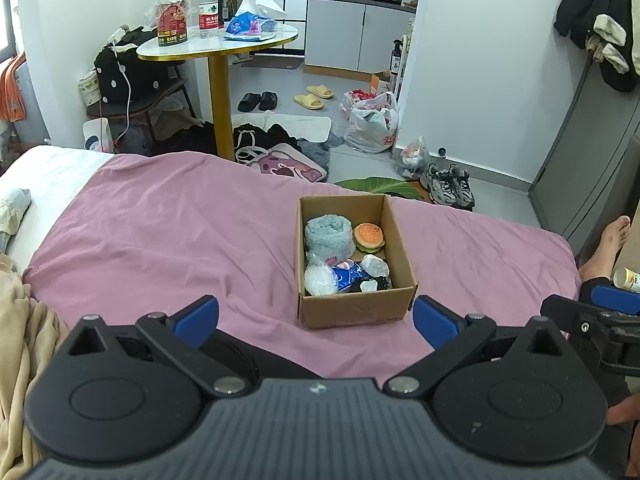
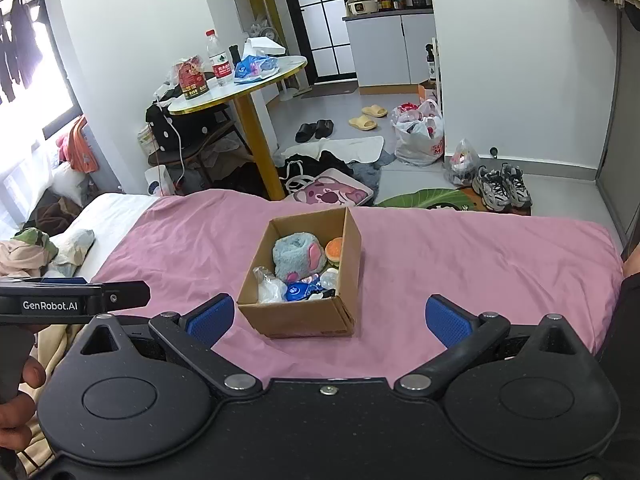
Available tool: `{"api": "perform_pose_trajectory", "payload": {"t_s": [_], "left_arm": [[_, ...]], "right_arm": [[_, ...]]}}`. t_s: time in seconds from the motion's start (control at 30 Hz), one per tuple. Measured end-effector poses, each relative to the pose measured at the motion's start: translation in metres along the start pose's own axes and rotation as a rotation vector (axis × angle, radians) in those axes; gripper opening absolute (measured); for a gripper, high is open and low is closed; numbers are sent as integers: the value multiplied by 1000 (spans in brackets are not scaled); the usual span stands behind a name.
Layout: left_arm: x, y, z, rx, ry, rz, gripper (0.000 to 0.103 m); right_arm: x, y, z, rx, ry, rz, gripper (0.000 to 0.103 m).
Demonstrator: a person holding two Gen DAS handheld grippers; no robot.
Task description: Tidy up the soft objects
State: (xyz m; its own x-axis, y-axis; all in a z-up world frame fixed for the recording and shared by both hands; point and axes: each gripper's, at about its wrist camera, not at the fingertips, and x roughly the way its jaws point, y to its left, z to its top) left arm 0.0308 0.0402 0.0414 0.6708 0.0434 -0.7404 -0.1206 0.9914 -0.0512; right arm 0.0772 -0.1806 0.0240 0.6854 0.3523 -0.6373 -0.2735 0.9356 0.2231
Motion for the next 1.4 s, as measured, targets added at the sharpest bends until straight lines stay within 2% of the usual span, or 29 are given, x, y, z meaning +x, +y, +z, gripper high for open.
{"api": "perform_pose_trajectory", "payload": {"t_s": [0.17, 0.3, 0.67, 1.4], "left_arm": [[-1, 1, -1, 3, 0, 1, 103], [-2, 0, -1, 4, 0, 4, 103], [-4, 1, -2, 2, 1, 6, 103], [-6, 2, -3, 6, 3, 5, 103]], "right_arm": [[0, 2, -1, -3, 9, 9, 103], [-6, 3, 0, 3, 0, 62, 103], [-7, 9, -2, -23, 0, 27, 103], [-6, 14, -4, -44, 8, 24, 103]]}}
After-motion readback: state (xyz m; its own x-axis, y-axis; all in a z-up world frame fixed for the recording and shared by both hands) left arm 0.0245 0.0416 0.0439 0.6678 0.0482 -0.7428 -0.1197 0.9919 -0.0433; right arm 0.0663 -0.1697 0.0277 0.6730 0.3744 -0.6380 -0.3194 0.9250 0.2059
